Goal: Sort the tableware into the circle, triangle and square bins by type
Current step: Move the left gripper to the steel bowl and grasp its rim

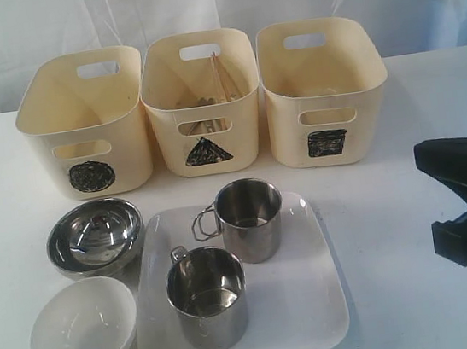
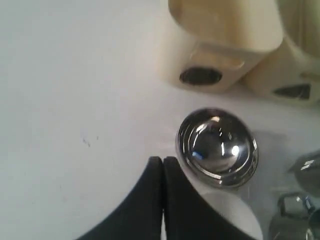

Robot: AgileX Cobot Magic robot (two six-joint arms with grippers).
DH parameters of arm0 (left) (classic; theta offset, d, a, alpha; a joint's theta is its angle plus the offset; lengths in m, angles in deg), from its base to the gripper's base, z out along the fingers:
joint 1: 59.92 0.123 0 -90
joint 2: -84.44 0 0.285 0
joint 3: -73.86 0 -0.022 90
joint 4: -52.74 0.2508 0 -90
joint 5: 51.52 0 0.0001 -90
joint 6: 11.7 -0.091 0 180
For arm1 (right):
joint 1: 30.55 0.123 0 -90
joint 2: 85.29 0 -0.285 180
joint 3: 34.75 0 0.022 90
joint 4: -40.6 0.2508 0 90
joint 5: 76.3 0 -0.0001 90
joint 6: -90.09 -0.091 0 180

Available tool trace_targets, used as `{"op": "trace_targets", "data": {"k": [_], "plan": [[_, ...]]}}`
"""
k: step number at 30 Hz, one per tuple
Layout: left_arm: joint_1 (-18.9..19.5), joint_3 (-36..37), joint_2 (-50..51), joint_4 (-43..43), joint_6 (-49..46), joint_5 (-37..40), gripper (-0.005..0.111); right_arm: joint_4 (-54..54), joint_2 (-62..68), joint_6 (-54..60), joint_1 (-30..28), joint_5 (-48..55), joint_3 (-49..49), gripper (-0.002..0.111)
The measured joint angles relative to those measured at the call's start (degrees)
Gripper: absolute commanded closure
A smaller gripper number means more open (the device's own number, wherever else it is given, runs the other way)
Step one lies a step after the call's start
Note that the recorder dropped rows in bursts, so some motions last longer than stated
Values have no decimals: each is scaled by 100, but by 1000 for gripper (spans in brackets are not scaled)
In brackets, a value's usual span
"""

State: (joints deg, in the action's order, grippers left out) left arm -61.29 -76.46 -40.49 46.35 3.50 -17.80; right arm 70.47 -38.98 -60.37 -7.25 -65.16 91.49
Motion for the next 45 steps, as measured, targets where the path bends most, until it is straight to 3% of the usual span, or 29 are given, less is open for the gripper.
{"op": "trace_targets", "data": {"k": [5,8,12,16,23,36,38,40,41,43,45], "plan": [[0,-960,1864,-452,-723,561,102,0,0,0,0,-23,0,108],[0,-1293,2587,-1156,-1268,724,85,0,0,0,0,4,0,108],[0,-1520,3322,-2026,-2008,806,54,0,0,0,0,154,0,108],[0,-1557,3932,-2312,-2220,672,45,0,0,0,0,207,0,108],[0,-1557,4853,-2623,-2497,550,45,0,0,0,0,209,0,108],[0,-1567,5621,-3007,-2669,94,47,0,0,0,0,219,-72,108],[0,-1567,5768,-3149,-2693,94,52,0,0,-59,0,219,-72,108],[0,-1567,5867,-3208,-2730,94,67,0,0,-85,0,219,-72,108],[0,-1567,5905,-3235,-2730,94,82,0,0,-97,0,219,-72,108],[0,-1567,5985,-3264,-2752,116,99,0,0,-97,0,219,-72,108],[0,-1567,6006,-3253,-2772,142,107,0,0,-97,0,219,-72,108]]}}
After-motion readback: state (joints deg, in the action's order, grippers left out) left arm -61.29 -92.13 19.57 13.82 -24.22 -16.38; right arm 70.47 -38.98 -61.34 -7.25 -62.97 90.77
